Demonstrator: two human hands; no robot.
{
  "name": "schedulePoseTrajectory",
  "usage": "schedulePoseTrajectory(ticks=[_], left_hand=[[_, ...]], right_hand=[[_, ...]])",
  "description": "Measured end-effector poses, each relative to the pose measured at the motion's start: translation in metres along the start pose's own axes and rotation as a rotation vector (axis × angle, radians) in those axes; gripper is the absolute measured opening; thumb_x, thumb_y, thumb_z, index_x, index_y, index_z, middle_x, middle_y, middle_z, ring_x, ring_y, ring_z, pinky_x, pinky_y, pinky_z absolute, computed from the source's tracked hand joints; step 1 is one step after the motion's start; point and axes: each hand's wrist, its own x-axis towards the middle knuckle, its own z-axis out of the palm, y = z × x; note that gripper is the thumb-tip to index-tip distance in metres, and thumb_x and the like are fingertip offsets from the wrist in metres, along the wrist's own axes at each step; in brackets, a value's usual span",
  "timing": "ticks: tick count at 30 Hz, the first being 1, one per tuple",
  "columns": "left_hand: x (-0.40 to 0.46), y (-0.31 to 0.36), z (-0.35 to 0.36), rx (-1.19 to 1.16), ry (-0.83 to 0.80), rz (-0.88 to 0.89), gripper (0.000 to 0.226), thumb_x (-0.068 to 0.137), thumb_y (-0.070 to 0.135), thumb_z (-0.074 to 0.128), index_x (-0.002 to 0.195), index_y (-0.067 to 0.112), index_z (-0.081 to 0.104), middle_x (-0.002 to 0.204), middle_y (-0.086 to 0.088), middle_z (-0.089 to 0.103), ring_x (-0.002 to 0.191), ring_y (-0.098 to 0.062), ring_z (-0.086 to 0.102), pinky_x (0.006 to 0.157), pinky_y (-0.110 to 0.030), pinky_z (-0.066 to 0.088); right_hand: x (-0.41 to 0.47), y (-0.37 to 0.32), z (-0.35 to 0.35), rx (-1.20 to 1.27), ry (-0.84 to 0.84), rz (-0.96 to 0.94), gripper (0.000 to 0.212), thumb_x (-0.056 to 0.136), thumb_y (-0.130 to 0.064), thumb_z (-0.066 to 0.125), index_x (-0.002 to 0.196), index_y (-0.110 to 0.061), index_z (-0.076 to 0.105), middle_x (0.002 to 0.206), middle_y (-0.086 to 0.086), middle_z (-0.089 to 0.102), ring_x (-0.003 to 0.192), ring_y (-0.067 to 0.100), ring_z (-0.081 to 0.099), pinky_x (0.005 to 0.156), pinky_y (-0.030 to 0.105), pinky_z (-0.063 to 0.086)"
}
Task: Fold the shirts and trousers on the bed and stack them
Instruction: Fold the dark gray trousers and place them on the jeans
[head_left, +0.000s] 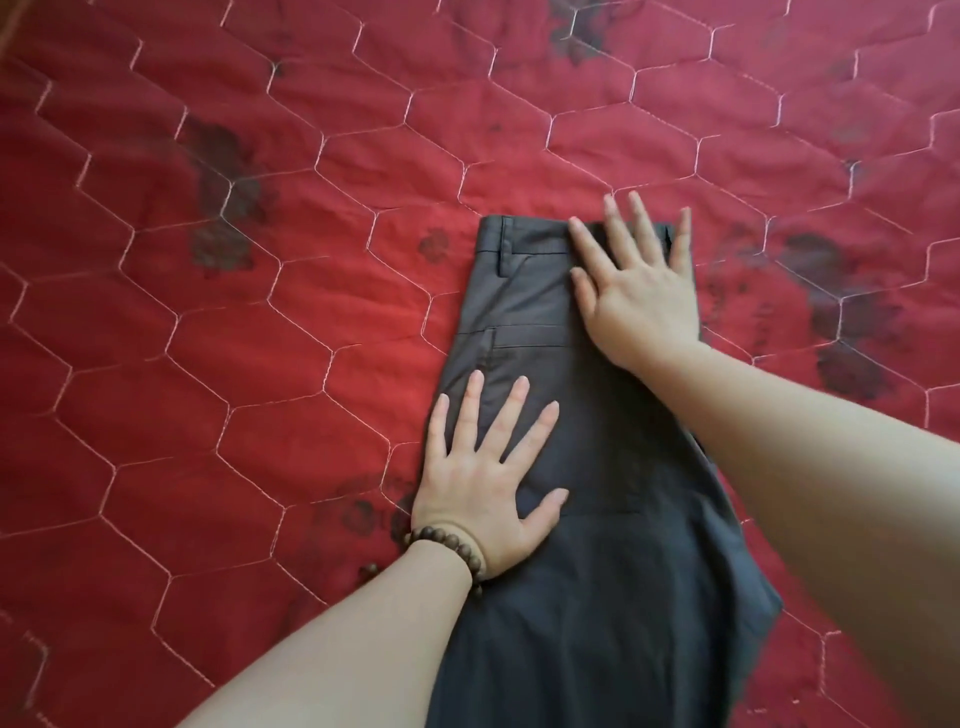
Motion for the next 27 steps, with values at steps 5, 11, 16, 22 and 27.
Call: schedulePoseTrajectory(ticks=[5, 11, 16, 22, 27], left_hand=[[0.000, 0.000, 0.000, 0.023, 0.009, 0.001, 0.074, 0.082, 0.068, 0.039, 0.149, 0.036, 0.029, 0.160, 0.001, 0.020, 0.147, -0.037, 0.010, 0.114, -0.060, 0.014], [-0.002, 0.002, 0.000, 0.051, 0.018, 0.015, 0.074, 0.083, 0.069, 0.033, 0.149, 0.036, 0.029, 0.159, 0.001, 0.021, 0.147, -0.037, 0.010, 0.115, -0.059, 0.012], [-0.005, 0.006, -0.002, 0.151, -0.068, -0.025, 0.076, 0.083, 0.075, 0.007, 0.151, 0.041, 0.006, 0.162, 0.004, 0.002, 0.147, -0.034, -0.006, 0.116, -0.057, 0.000], [-0.030, 0.034, -0.015, 0.268, -0.199, -0.037, 0.069, 0.096, 0.058, 0.013, 0.153, 0.023, 0.000, 0.162, -0.004, -0.001, 0.148, -0.027, -0.003, 0.114, -0.060, -0.007], [-0.121, 0.051, -0.009, 0.104, -0.229, 0.051, 0.065, 0.099, 0.051, 0.019, 0.153, 0.024, -0.005, 0.162, -0.006, -0.007, 0.148, -0.027, -0.008, 0.119, -0.050, 0.000]], right_hand=[[-0.044, -0.012, -0.005, 0.095, 0.061, -0.015, 0.057, 0.100, -0.042, 0.032, 0.152, -0.021, 0.026, 0.161, 0.010, 0.012, 0.149, 0.026, 0.006, 0.117, 0.058, -0.001], [-0.165, -0.022, 0.006, 0.098, -0.092, -0.019, 0.060, 0.097, -0.051, 0.026, 0.152, -0.027, 0.026, 0.160, 0.005, 0.019, 0.149, 0.021, 0.012, 0.118, 0.056, 0.002], [-0.204, -0.016, 0.002, 0.026, -0.080, 0.164, 0.060, 0.099, -0.049, 0.023, 0.153, -0.022, 0.019, 0.162, 0.003, 0.010, 0.149, 0.020, 0.001, 0.117, 0.055, -0.008], [-0.263, -0.074, 0.000, 0.129, -0.072, 0.080, 0.056, 0.101, -0.035, 0.032, 0.152, -0.013, 0.023, 0.161, 0.005, 0.014, 0.149, 0.020, 0.006, 0.118, 0.056, -0.003], [-0.314, -0.095, -0.002, 0.152, -0.089, 0.145, 0.058, 0.101, -0.038, 0.035, 0.153, -0.018, 0.021, 0.161, 0.005, 0.013, 0.149, 0.023, 0.005, 0.117, 0.055, -0.006]])
